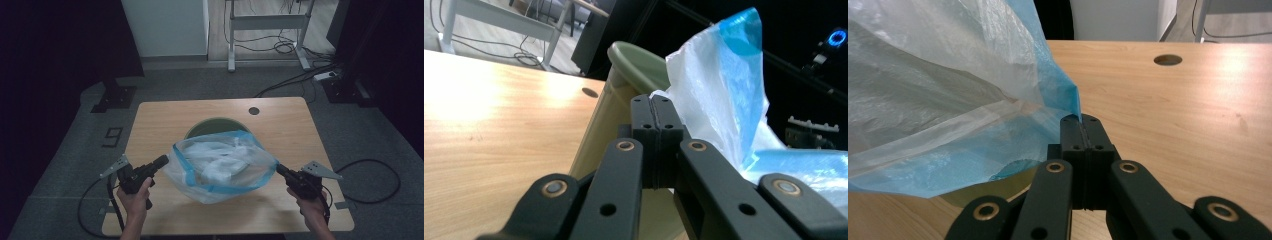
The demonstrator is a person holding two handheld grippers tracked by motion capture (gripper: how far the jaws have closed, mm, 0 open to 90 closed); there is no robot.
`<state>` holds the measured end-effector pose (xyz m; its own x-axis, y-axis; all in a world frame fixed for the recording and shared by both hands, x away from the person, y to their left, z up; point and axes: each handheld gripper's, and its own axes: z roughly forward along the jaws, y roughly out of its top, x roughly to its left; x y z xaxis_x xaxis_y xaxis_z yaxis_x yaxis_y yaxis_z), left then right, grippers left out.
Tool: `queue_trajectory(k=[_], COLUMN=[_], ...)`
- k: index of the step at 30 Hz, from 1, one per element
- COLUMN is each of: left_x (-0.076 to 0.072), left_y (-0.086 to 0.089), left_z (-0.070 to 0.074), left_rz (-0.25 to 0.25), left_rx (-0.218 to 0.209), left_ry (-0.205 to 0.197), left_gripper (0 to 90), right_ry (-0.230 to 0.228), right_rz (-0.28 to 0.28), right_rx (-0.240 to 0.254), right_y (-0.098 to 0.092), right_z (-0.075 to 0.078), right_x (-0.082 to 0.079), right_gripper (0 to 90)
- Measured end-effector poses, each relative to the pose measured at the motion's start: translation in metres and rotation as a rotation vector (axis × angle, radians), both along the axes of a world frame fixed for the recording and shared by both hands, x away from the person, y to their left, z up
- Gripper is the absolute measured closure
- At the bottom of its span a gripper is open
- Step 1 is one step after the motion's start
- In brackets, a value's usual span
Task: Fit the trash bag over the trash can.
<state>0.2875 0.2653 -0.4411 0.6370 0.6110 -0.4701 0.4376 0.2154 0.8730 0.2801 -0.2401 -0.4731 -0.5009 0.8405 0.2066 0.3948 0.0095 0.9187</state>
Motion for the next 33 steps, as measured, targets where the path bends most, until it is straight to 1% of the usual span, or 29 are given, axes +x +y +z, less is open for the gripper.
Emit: queue_trajectory(k=[2, 3, 4, 5, 6, 7, 8, 9, 10, 12, 13, 14, 15, 16, 20, 23, 25, 27, 31, 32, 33], left_x=[-0.001, -0.001, -0.002, -0.002, -0.002, -0.003, -0.004, -0.004, -0.005, -0.006, -0.006, -0.006, -0.005, -0.004, 0.007, 0.020, 0.028, 0.034, 0.047, 0.050, 0.051], left_y=[0.000, 0.000, 0.000, 0.000, 0.000, -0.001, -0.001, -0.001, -0.002, -0.002, -0.002, -0.002, -0.003, -0.003, -0.009, -0.019, -0.025, -0.032, -0.045, -0.049, -0.051], left_z=[-0.002, -0.002, -0.001, 0.000, 0.002, 0.005, 0.009, 0.013, 0.017, 0.025, 0.030, 0.035, 0.043, 0.048, 0.069, 0.081, 0.085, 0.087, 0.087, 0.087, 0.087], left_rz=[-0.010, -0.017, -0.022, -0.038, -0.047, -0.048, -0.044, -0.045, -0.040, -0.034, -0.035, -0.035, -0.038, -0.040, -0.057, -0.079, -0.099, -0.124, -0.170, -0.183, -0.191], left_rx=[0.000, -0.001, -0.004, -0.009, -0.012, -0.010, -0.005, -0.010, -0.011, -0.011, -0.005, 0.001, 0.017, 0.024, 0.070, 0.110, 0.137, 0.161, 0.210, 0.230, 0.251], left_ry=[0.003, 0.001, -0.006, -0.013, -0.019, -0.032, -0.043, -0.052, -0.060, -0.075, -0.083, -0.090, -0.095, -0.097, -0.099, -0.090, -0.083, -0.068, -0.028, -0.019, -0.017], left_gripper=[90.0, 90.0, 89.5, 85.9, 81.6, 76.9, 72.1, 67.5, 61.5, 55.0, 51.0, 48.8, 47.2, 44.0, 39.5, 37.4, 36.3, 34.5, 33.4, 34.4, 41.8], right_ry=[0.004, 0.000, -0.011, -0.018, -0.021, -0.027, -0.044, -0.065, -0.082, -0.103, -0.114, -0.123, -0.131, -0.145, -0.173, -0.182, -0.186, -0.188, -0.174, -0.168, -0.167], right_rz=[-0.005, -0.011, -0.029, -0.038, -0.031, -0.026, -0.024, -0.022, -0.015, -0.008, -0.006, -0.005, 0.001, 0.019, 0.055, 0.080, 0.107, 0.135, 0.169, 0.176, 0.178], right_rx=[-0.003, -0.005, -0.012, -0.003, 0.016, 0.024, 0.026, 0.024, 0.026, 0.025, 0.025, 0.024, 0.024, 0.024, 0.012, -0.003, -0.011, -0.015, -0.036, -0.042, -0.049], right_y=[0.000, 0.001, 0.002, 0.002, 0.002, 0.002, 0.002, 0.003, 0.003, 0.004, 0.004, 0.004, 0.005, 0.006, 0.012, 0.020, 0.028, 0.035, 0.048, 0.050, 0.052], right_z=[-0.003, -0.004, -0.004, -0.003, -0.002, 0.000, 0.002, 0.004, 0.008, 0.014, 0.017, 0.021, 0.024, 0.030, 0.046, 0.058, 0.066, 0.070, 0.074, 0.074, 0.073], right_x=[0.001, 0.000, -0.001, -0.002, -0.004, -0.006, -0.008, -0.010, -0.012, -0.014, -0.013, -0.013, -0.012, -0.010, -0.003, 0.005, 0.011, 0.014, 0.021, 0.022, 0.024], right_gripper=[88.7, 86.7, 80.5, 78.8, 78.8, 77.1, 73.5, 69.9, 63.9, 57.1, 52.9, 49.2, 47.0, 43.8, 40.1, 38.9, 37.7, 36.9, 36.4, 36.7, 38.5])
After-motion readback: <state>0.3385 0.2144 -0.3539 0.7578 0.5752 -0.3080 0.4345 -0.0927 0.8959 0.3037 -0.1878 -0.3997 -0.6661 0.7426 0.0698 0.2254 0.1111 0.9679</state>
